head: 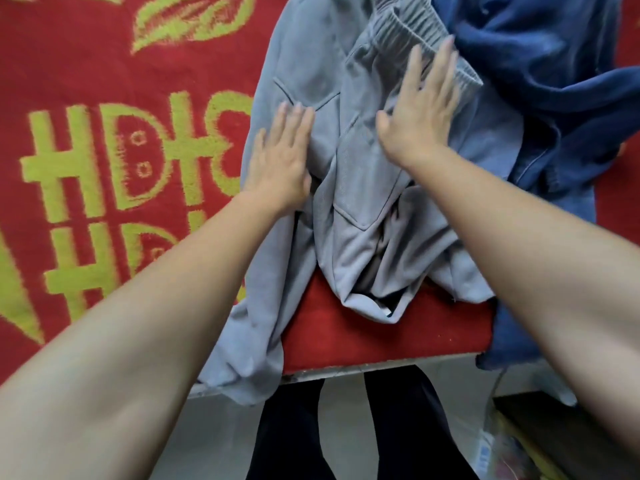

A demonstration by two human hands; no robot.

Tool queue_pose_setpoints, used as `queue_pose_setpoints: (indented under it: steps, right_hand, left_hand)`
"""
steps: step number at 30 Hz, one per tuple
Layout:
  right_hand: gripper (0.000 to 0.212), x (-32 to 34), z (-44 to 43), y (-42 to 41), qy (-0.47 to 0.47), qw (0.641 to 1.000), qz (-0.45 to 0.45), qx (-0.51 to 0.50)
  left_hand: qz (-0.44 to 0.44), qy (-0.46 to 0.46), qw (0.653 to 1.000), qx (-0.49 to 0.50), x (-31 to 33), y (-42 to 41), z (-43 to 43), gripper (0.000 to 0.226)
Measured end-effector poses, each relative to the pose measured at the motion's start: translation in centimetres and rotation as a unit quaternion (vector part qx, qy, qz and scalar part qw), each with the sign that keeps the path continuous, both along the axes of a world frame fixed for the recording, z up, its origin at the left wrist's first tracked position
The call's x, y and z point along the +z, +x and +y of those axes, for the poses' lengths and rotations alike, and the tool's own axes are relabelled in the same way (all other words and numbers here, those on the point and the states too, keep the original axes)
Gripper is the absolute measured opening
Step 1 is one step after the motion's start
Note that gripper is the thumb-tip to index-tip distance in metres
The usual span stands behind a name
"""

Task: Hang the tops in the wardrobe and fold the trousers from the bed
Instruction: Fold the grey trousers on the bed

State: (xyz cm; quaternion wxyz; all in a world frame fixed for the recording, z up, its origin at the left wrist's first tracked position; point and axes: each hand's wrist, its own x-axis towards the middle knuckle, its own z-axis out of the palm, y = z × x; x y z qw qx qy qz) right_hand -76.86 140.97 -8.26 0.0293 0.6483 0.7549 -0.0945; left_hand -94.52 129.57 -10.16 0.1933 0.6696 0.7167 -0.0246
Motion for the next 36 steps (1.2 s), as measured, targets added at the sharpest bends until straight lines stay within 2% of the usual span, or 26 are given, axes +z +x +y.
queue_pose_setpoints:
  steps: [2, 4, 5, 6, 7, 9, 10, 11, 13, 16, 18, 22, 23, 25, 28, 30, 32, 34, 36]
  right_hand:
    - [0.098, -0.4, 2.0, 1.3, -0.001, 0.999, -0.043, -0.03]
    - [0.112, -0.6, 2.7, 2.5, -0.044, 0.996, -0.039, -0.062]
    - [0.115, -0.4, 2.4, 2.8, -0.07, 0.994, -0.025, -0.075]
    - [0.11, -0.3, 1.6, 2.9, -0.095, 0.993, -0.013, -0.074]
    - [0.095, -0.1, 0.4, 2.8, -0.118, 0.991, -0.005, -0.056]
    - [0.051, 0.1, -3.1, 2.4, -0.15, 0.988, 0.005, 0.025]
    - [0.036, 0.1, -5.2, 2.3, -0.149, 0.985, 0.001, 0.088]
    - [0.027, 0.0, -7.2, 2.3, -0.138, 0.978, -0.012, 0.158]
    - [0.024, -0.1, -10.6, 3.1, -0.115, 0.958, -0.04, 0.26]
    - [0.029, -0.2, -14.5, 5.1, -0.11, 0.936, -0.066, 0.327]
    - [0.03, 0.0, -16.7, 6.5, -0.112, 0.921, -0.079, 0.364]
    - [0.021, 1.0, -20.5, 8.6, -0.122, 0.89, -0.076, 0.432]
    - [0.026, 1.3, -21.3, 9.1, -0.125, 0.887, -0.069, 0.44]
    - [0.041, 1.8, -22.8, 10.2, -0.131, 0.883, -0.058, 0.446]
    - [0.036, 2.5, -24.7, 11.6, -0.136, 0.873, -0.037, 0.466]
    - [0.029, 3.0, -25.1, 12.7, -0.135, 0.874, -0.016, 0.466]
    - [0.024, 3.4, -25.1, 13.9, -0.132, 0.89, 0.042, 0.435]
    - [0.017, 3.8, -24.4, 14.8, -0.141, 0.93, 0.128, 0.316]
    - [0.03, 4.4, -23.0, 15.6, -0.146, 0.968, 0.152, 0.136]
  left_hand:
    - [0.049, -0.089, 0.995, -0.012, -0.5, 0.3, 0.6, 0.061]
    - [0.06, -0.113, 0.991, 0.025, -0.3, 0.5, -0.2, 0.034]
    - [0.055, -0.119, 0.991, 0.037, -0.3, 0.6, -0.9, 0.032]
    - [0.043, -0.132, 0.989, 0.048, -0.3, 0.7, -1.7, 0.031]
    - [0.019, -0.141, 0.988, 0.063, -0.3, 0.7, -2.5, 0.03]
    - [-0.021, -0.173, 0.979, 0.102, 0.1, 0.7, -4.2, 0.021]
    - [-0.029, -0.187, 0.976, 0.113, 0.5, 0.5, -4.9, 0.017]
    - [-0.031, -0.198, 0.972, 0.12, 0.7, 0.3, -5.5, 0.015]
    - [-0.037, -0.211, 0.963, 0.162, 1.0, -0.4, -6.3, 0.012]
    - [-0.086, -0.151, 0.923, 0.345, 1.9, -0.9, -6.9, 0.037]
    - [-0.068, -0.057, 0.923, 0.375, 3.0, 0.4, -6.5, 0.044]
    - [-0.083, 0.118, 0.946, 0.292, 5.2, 4.6, -4.0, 0.067]
    - [-0.097, 0.145, 0.95, 0.258, 5.3, 5.7, -2.9, 0.077]
    - [-0.106, 0.141, 0.968, 0.177, 5.4, 8.1, -0.9, 0.097]
    - [-0.089, 0.051, 0.992, 0.068, 5.1, 11.8, 0.9, 0.115]
    - [-0.056, -0.007, 0.998, 0.021, 4.5, 13.8, 0.5, 0.103]
    - [-0.04, -0.009, 0.998, 0.044, 4.3, 14.6, -0.7, 0.085]
    - [-0.054, -0.005, 0.992, 0.11, 4.9, 14.0, -2.9, 0.077]
    - [-0.054, -0.002, 0.986, 0.158, 5.7, 12.0, -5.4, 0.073]
